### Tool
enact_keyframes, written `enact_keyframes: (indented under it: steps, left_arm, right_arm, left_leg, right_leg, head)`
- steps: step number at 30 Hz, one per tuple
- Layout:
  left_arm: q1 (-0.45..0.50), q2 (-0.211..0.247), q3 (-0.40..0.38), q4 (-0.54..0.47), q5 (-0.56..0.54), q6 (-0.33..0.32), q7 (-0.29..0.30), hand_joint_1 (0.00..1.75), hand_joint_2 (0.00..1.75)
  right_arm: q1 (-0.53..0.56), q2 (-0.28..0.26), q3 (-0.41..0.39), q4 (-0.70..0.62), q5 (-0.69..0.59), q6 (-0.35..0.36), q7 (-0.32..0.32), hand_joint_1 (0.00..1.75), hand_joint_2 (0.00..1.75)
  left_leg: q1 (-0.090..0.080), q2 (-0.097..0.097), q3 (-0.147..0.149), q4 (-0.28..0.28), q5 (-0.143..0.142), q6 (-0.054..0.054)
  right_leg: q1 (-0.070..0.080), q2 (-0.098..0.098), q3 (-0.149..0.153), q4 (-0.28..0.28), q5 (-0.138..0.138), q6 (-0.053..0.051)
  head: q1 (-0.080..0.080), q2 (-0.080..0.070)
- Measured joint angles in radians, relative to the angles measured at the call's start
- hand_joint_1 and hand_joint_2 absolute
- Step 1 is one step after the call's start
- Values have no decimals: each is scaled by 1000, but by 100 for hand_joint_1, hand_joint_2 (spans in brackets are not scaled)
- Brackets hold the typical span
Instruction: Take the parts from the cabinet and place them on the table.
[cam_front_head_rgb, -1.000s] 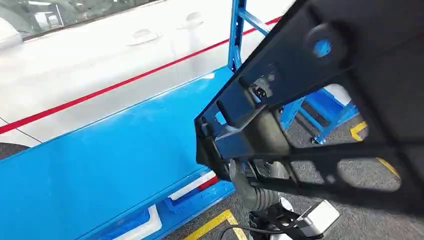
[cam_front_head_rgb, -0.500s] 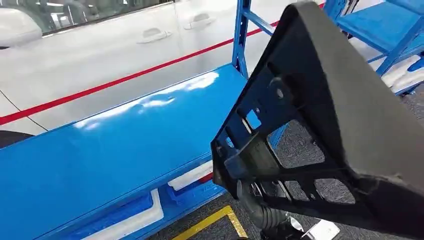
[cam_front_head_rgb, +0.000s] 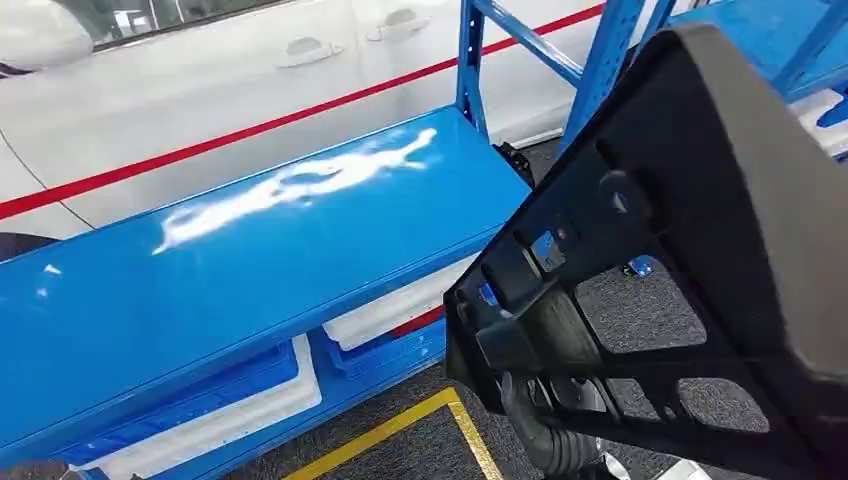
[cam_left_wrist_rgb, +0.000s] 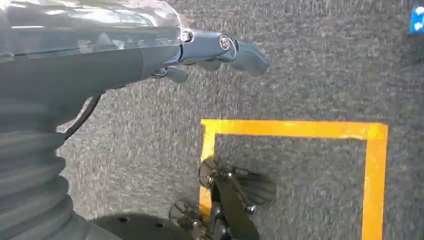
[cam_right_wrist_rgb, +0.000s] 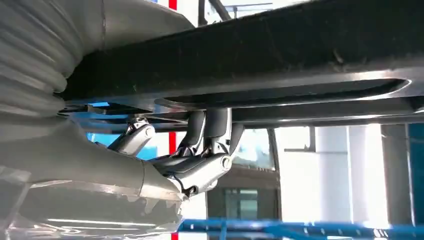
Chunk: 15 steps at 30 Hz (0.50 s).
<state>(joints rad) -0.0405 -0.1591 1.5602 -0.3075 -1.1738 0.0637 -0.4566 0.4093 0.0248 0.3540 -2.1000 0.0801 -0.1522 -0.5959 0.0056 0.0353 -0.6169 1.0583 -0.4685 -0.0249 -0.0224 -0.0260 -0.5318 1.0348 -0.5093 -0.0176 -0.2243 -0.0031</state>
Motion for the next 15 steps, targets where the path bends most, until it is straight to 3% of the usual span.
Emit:
enact_keyframes:
  steps: [2,3,4,5,6,8,9,10,11,12,13,14,15]
  left_arm:
    - [0,0,0,0,-3,-2,0,0,175]
    - [0,0,0,0,-6,-3,0,0,175]
    - [0,0,-1,0,-9,-3,0,0,175]
    - [0,0,-2,0,-10,-3,0,0,175]
    - [0,0,-2,0,-12,-3,0,0,175]
    - [-1,0,-3,0,-17,-5,0,0,175]
    - [-1,0,-3,0,-18,-6,0,0,175]
    - [-2,8,-4,-5,-20,-6,0,0,175]
    - [-3,4,-6,-6,-21,-6,-1,0,175]
    - [-1,5,-8,-6,-23,-7,0,0,175]
    - [-1,5,-11,-6,-25,-7,0,0,175]
    - [-1,5,-12,-6,-30,-8,0,0,175]
    - [-2,4,-14,-6,-32,-9,0,0,175]
  right_arm:
    - [2,4,-1,0,-1,0,0,175,175]
    - [3,4,-1,0,-1,0,0,175,175]
    - [5,4,-2,0,-1,0,0,175,175]
    - [8,4,-3,0,-1,-1,0,175,175]
    - [10,4,-3,0,-1,-2,0,175,175]
    - [11,5,-5,0,0,-8,0,175,175]
    - [11,7,-6,0,0,-8,0,175,175]
    - [14,10,-6,0,3,-10,0,175,175]
    - [16,12,-7,-2,5,-11,0,175,175]
    - [18,14,-8,-2,7,-13,0,175,175]
    - [20,15,-9,-2,9,-14,0,175,175]
    - [25,17,-11,-4,10,-15,0,175,175]
    - [31,18,-14,-6,11,-16,0,175,175]
  left_leg:
    - [0,-22,-39,125,-124,-1]
    - [0,-25,-55,196,-167,1]
    - [-1,-26,-63,256,-188,5]
    - [-2,-26,-55,273,-178,10]
    - [-4,-27,-23,251,-143,18]
    - [-14,-39,78,126,-64,38]
    - [-20,-72,141,39,-54,55]
    - [-21,-112,185,-43,-92,74]
    - [-22,-112,207,-87,-97,64]
    - [-27,-108,199,-83,-91,63]
    - [-33,-98,198,-86,-85,68]
    - [-33,-85,195,-101,-67,71]
    - [-18,-62,193,-117,-47,65]
  right_leg:
    - [4,17,-29,0,23,-9]
    - [8,26,-45,1,34,-11]
    - [12,37,-64,3,48,-12]
    - [15,45,-78,4,58,-12]
    - [19,58,-94,5,70,-12]
    - [26,80,-118,7,90,-12]
    - [25,90,-125,7,101,-12]
    - [26,94,-132,7,111,-6]
    - [19,104,-133,5,121,0]
    - [13,111,-134,0,132,7]
    - [8,122,-136,-8,145,16]
    - [14,136,-137,-19,159,26]
    - [16,108,-142,-7,142,24]
  head:
    - [0,0]
    - [0,0]
    - [0,0]
    - [0,0]
    - [0,0]
    - [0,0]
    - [0,0]
    - [3,0]
    - [5,0]
    - [5,0]
    - [5,0]
    - [6,0]
    - [6,0]
